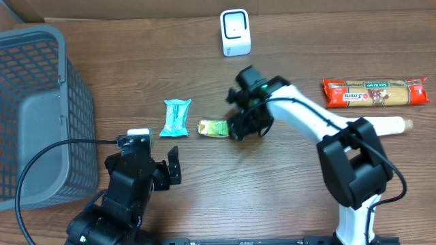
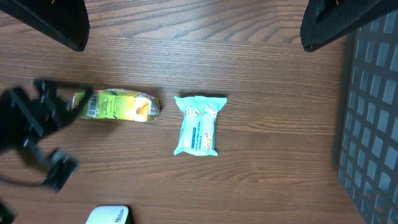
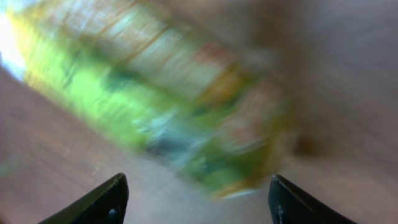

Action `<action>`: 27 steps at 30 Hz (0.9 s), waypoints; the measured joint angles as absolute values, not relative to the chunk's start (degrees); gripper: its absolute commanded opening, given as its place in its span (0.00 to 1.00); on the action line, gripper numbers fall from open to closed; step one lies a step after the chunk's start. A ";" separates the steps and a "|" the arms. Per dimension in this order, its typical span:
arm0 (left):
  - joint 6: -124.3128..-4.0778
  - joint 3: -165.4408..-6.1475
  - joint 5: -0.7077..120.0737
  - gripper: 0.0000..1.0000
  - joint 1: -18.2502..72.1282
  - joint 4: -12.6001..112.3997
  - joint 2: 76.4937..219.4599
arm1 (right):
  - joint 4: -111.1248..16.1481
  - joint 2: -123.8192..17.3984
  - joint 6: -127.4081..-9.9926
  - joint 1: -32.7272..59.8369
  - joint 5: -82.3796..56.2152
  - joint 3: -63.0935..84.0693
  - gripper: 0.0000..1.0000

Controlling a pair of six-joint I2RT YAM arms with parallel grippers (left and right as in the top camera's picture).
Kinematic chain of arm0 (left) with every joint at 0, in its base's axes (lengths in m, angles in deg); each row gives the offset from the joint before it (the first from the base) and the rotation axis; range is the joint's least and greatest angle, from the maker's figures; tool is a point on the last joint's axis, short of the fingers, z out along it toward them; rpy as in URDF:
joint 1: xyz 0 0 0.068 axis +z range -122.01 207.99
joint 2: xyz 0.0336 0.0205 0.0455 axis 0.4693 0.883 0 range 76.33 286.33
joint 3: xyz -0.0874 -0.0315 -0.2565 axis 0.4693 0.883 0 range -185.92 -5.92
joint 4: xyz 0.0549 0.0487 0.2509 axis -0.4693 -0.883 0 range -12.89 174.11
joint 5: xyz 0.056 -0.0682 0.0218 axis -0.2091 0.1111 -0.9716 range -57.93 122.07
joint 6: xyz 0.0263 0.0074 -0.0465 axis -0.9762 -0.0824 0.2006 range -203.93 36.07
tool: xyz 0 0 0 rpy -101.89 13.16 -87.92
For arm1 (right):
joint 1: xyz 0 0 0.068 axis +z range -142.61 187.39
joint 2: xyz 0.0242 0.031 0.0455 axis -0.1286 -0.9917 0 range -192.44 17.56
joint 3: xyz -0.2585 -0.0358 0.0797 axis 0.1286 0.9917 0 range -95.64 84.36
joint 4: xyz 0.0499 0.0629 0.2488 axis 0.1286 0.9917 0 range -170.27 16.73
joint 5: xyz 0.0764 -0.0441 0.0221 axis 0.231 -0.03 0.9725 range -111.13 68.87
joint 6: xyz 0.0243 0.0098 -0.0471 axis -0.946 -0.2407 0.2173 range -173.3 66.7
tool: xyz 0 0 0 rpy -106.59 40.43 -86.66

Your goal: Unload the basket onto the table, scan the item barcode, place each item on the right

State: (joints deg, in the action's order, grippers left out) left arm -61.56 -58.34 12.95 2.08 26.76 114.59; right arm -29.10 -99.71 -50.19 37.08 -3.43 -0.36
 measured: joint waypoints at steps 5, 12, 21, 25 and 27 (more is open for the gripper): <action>-61.56 -58.34 12.95 1.00 2.08 26.74 114.59 | -37.23 -99.71 -52.74 31.34 0.68 -0.39 0.62; -61.56 -58.34 12.95 1.00 2.08 26.74 114.59 | -36.42 -99.69 -57.90 29.30 10.75 -0.39 0.64; -61.54 -58.34 12.95 0.99 2.08 26.74 114.59 | -50.30 -98.09 -67.69 37.94 9.24 -0.36 0.67; -61.56 -58.34 12.95 1.00 2.08 26.74 114.59 | -55.80 -98.60 -72.33 41.46 6.51 -0.39 0.66; -61.56 -58.34 12.95 1.00 2.08 26.74 114.59 | -55.91 -99.27 -74.27 42.70 6.49 -0.39 0.66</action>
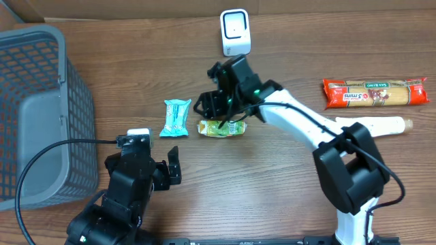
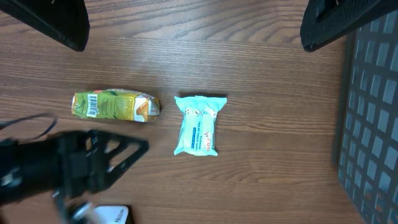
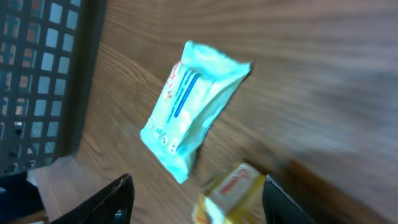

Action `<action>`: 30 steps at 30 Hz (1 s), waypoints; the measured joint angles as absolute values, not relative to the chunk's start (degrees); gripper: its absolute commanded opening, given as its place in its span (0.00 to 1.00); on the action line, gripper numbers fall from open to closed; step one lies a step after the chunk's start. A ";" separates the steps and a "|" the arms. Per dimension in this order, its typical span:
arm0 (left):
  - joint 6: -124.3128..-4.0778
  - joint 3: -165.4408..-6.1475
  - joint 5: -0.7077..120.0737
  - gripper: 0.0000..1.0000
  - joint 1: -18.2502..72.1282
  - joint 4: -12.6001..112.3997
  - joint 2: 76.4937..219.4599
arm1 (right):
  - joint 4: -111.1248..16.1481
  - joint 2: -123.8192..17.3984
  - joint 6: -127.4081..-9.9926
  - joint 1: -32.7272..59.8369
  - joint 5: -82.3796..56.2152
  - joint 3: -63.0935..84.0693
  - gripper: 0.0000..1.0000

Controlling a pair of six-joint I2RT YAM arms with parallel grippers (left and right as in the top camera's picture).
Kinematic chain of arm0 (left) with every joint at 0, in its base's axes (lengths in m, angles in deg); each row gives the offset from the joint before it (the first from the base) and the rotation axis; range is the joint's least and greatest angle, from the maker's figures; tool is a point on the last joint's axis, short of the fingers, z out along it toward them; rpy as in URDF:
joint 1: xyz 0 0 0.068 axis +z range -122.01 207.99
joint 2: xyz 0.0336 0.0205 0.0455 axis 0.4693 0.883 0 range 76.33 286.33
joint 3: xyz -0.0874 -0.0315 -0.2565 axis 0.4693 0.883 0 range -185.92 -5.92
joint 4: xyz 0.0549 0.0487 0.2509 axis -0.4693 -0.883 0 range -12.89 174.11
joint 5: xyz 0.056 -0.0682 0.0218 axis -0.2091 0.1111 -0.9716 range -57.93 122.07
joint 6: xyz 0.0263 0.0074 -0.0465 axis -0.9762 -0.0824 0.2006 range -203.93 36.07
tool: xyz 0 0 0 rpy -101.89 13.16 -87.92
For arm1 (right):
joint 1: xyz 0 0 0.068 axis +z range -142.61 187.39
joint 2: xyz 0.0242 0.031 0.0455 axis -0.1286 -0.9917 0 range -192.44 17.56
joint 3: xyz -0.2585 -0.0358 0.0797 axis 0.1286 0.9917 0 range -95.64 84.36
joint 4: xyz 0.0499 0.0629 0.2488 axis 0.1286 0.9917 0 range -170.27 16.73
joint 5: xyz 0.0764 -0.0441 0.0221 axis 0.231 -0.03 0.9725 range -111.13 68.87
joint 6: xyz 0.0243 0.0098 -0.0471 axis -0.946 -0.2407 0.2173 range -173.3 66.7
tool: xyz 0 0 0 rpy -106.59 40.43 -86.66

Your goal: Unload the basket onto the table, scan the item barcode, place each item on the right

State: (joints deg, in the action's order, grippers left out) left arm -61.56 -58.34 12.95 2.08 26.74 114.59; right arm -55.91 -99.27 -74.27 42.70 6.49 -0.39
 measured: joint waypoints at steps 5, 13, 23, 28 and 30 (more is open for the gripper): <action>-61.56 -58.34 12.95 1.00 2.08 26.74 114.59 | -53.73 -101.24 -76.57 44.60 9.70 -0.39 0.66; -61.56 -58.34 12.95 0.99 2.08 26.74 114.59 | -39.91 -101.24 -73.92 44.01 17.22 -0.60 0.66; -61.56 -58.34 12.95 1.00 2.08 26.74 114.59 | -19.54 -100.65 -60.50 33.46 14.34 -4.74 0.68; -61.56 -58.34 12.95 1.00 2.08 26.74 114.59 | -15.28 -97.74 -56.61 29.48 10.62 -9.94 0.72; -61.56 -58.34 12.95 1.00 2.08 26.74 114.59 | -13.62 -95.47 -58.06 28.91 8.33 -10.68 0.71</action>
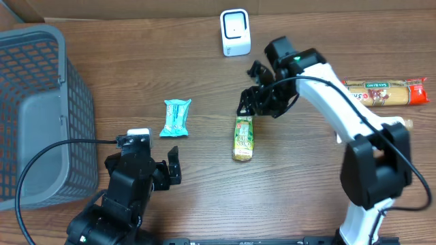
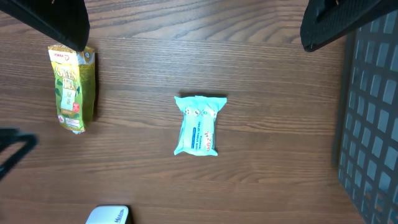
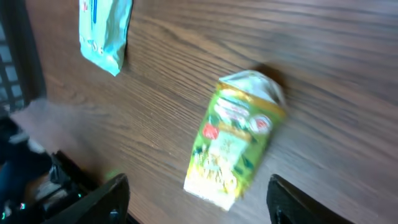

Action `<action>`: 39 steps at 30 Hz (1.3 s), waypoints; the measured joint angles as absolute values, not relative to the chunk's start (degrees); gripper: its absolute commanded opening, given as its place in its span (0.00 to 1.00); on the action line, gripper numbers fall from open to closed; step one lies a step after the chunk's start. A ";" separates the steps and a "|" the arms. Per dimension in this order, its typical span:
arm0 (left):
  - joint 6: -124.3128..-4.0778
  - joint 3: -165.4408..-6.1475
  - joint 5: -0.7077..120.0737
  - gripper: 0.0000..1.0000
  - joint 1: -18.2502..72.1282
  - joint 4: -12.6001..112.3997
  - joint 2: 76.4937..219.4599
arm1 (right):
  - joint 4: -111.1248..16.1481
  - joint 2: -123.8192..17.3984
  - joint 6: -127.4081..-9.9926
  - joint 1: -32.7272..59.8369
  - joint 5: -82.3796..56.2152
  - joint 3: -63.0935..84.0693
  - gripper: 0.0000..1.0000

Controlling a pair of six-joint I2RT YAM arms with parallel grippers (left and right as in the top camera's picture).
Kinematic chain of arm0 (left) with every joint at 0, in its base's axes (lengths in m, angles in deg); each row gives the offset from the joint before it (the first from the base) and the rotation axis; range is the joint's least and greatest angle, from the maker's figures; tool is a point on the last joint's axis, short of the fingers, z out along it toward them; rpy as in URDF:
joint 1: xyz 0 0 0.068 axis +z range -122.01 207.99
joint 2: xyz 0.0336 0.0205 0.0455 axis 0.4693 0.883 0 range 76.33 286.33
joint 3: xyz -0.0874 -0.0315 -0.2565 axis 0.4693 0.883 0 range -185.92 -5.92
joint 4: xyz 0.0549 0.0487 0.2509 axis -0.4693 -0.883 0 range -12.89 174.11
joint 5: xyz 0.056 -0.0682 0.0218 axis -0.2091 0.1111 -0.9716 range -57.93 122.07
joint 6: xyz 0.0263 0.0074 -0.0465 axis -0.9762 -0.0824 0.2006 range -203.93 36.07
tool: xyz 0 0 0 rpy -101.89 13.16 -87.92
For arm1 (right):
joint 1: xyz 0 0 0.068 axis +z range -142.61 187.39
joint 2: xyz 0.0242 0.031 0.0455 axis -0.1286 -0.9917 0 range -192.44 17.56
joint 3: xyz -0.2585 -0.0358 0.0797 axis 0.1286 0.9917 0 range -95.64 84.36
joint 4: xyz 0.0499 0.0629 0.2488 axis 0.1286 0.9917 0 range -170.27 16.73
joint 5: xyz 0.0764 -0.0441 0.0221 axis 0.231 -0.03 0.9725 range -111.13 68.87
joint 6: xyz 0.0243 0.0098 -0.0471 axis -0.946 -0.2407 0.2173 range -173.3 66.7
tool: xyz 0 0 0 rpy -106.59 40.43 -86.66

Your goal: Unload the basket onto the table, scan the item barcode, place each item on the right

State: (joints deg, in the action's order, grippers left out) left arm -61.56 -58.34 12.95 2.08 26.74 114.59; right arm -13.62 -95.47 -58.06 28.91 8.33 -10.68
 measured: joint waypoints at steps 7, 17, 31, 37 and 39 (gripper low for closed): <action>-61.56 -58.34 12.95 1.00 2.08 26.70 114.59 | -17.69 -93.39 -65.44 26.72 1.86 -6.11 0.62; -61.56 -58.34 12.95 1.00 2.08 26.72 114.59 | -29.38 -93.50 -69.47 28.10 6.12 7.13 0.68; -61.56 -58.34 12.95 1.00 2.08 26.74 114.59 | -33.14 -93.94 -79.67 35.95 7.17 12.07 0.36; -61.56 -58.34 12.95 1.00 2.08 26.74 114.59 | -33.18 -93.94 -81.09 35.93 6.95 12.07 0.06; -61.56 -58.34 12.95 0.99 2.08 26.74 114.59 | -33.20 -93.94 -81.20 35.86 7.02 12.03 0.04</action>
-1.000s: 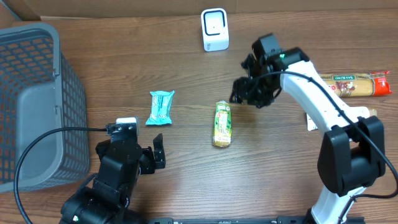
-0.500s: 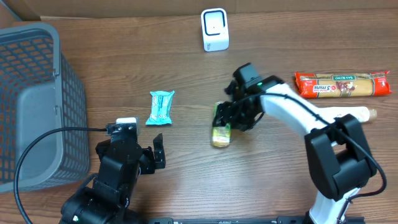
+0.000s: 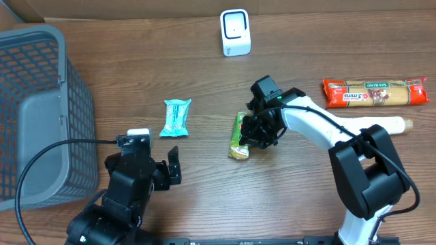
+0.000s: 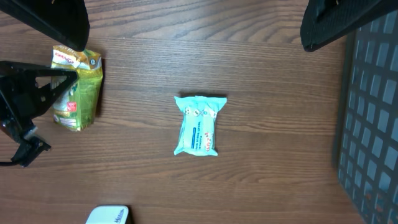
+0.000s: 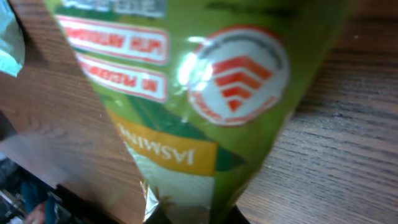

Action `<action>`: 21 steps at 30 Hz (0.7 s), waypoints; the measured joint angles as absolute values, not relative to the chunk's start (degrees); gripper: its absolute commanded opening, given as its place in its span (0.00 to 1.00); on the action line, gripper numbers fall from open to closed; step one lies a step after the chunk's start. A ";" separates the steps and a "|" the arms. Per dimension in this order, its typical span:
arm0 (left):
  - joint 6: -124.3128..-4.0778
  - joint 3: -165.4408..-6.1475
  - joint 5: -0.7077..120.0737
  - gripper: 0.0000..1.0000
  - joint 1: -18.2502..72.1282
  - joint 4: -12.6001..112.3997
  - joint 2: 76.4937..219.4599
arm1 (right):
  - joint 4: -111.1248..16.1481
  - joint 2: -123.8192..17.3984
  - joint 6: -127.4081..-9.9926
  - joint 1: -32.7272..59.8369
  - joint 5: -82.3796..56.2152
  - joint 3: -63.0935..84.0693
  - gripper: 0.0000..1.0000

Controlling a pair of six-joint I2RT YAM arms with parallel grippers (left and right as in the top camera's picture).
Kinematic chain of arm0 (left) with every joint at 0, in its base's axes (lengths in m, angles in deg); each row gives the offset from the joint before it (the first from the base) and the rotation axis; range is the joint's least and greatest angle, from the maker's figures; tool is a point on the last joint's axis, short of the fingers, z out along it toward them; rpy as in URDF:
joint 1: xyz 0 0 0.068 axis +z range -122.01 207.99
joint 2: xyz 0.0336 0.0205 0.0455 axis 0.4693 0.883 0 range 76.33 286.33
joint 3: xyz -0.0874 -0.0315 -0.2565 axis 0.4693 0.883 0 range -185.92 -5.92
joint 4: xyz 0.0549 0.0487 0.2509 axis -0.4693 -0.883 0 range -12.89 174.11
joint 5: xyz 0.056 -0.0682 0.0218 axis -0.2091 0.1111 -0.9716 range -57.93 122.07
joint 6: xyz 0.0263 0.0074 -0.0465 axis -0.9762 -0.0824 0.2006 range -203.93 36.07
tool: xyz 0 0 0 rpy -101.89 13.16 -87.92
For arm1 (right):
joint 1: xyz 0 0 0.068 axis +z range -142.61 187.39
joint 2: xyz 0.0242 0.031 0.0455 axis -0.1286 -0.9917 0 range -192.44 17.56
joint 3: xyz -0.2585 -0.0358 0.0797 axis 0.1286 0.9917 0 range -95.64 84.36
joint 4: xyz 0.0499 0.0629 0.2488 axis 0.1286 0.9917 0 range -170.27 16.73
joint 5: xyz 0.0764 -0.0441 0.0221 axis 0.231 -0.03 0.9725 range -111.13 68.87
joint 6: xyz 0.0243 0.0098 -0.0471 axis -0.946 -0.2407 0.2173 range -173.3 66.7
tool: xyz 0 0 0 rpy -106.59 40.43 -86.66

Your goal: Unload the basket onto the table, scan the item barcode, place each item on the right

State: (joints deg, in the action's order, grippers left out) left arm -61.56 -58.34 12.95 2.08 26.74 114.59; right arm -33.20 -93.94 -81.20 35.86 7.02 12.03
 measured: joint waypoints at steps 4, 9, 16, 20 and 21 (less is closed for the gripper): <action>-61.56 -58.34 12.93 1.00 2.08 26.74 114.59 | -27.68 -93.96 -80.00 35.60 4.06 9.52 0.04; -61.56 -58.34 12.95 1.00 2.08 26.74 114.59 | -16.18 -94.01 -78.19 36.41 -11.50 2.67 0.05; -61.56 -58.34 12.95 1.00 2.08 26.72 114.59 | -13.97 -94.49 -76.44 44.56 -35.47 -0.30 0.06; -61.56 -58.34 12.95 1.00 2.08 26.74 114.59 | -13.73 -97.48 -75.72 47.64 -39.50 -0.34 0.26; -61.56 -58.34 12.95 1.00 2.08 26.74 114.59 | -13.38 -98.64 -75.72 47.88 -40.55 -0.43 0.30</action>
State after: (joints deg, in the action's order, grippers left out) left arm -61.56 -58.34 12.95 2.08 26.74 114.59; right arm -13.38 -98.64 -75.72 47.88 -40.55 -0.43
